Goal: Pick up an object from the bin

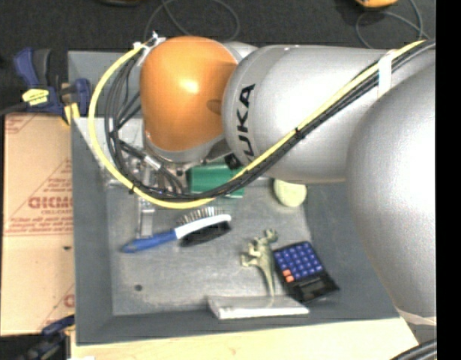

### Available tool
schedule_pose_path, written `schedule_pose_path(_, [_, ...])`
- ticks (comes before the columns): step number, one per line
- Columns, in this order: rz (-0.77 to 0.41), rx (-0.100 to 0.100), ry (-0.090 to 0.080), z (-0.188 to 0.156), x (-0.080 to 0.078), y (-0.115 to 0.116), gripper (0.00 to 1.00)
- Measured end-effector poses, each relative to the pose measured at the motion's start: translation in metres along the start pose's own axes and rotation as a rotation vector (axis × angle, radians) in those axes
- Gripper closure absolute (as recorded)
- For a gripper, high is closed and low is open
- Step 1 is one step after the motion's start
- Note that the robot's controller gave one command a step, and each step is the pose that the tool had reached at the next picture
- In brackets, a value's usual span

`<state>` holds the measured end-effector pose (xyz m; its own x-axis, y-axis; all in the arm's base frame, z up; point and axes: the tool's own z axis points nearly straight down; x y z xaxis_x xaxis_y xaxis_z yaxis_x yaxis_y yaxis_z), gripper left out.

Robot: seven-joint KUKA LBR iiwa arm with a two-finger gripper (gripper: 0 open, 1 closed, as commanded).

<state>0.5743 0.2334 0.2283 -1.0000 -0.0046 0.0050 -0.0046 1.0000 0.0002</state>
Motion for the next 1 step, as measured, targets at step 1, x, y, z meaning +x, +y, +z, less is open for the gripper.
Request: schedule_pose_path(1, [0.004, -0.002, -0.008, -0.0052, -0.0018, -0.0013, 0.0])
